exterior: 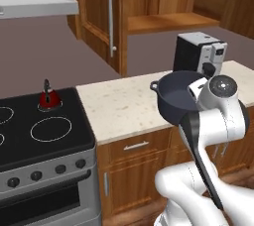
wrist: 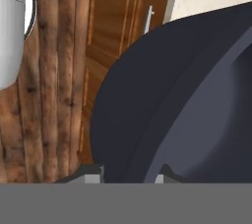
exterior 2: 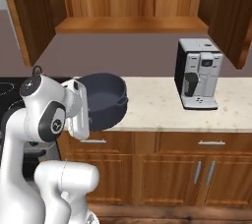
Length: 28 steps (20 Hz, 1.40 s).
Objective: Pick the kettle from the cabinet and place it on a stove burner. Then pick the pot from the counter and place it on another stove burner. Finally, turn both burners on.
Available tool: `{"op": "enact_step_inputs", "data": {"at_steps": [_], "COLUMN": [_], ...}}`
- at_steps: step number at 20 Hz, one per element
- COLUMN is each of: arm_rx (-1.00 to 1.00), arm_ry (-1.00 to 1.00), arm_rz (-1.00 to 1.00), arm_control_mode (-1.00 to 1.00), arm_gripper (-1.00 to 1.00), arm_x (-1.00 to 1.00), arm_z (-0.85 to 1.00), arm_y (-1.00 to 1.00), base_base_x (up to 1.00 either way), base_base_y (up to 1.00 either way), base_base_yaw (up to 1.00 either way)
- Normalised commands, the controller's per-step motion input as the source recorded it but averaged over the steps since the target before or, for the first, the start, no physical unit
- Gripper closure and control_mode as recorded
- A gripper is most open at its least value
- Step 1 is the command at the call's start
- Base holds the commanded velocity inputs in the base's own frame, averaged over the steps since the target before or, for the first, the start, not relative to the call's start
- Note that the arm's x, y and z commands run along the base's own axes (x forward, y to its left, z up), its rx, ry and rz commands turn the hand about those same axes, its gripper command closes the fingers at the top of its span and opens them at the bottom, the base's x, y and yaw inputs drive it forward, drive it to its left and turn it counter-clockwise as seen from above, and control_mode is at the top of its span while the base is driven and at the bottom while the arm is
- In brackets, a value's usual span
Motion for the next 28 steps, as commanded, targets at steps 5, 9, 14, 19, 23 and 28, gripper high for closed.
{"op": "enact_step_inputs", "data": {"at_steps": [5,9,14,19,23,28], "arm_rx": [0.0,0.0,0.0,0.0,0.0,0.0], "arm_ry": [0.0,0.0,0.0,0.0,0.0,0.0], "arm_rz": [0.0,0.0,0.0,0.0,0.0,0.0], "arm_control_mode": [1.0,1.0,1.0,1.0,1.0,1.0], "arm_gripper": [1.0,1.0,1.0,1.0,1.0,1.0], "arm_x": [0.0,0.0,0.0,0.0,0.0,0.0], "arm_z": [0.0,0.0,0.0,0.0,0.0,0.0], "arm_y": [0.0,0.0,0.0,0.0,0.0,0.0], "base_base_x": [-0.51,-0.53,-0.57,-0.47,-0.34,-0.24], "base_base_y": [0.23,0.22,0.12,0.19,0.39,0.45], "base_base_yaw": [-0.05,-0.04,0.0,0.0,0.06,0.08]}}
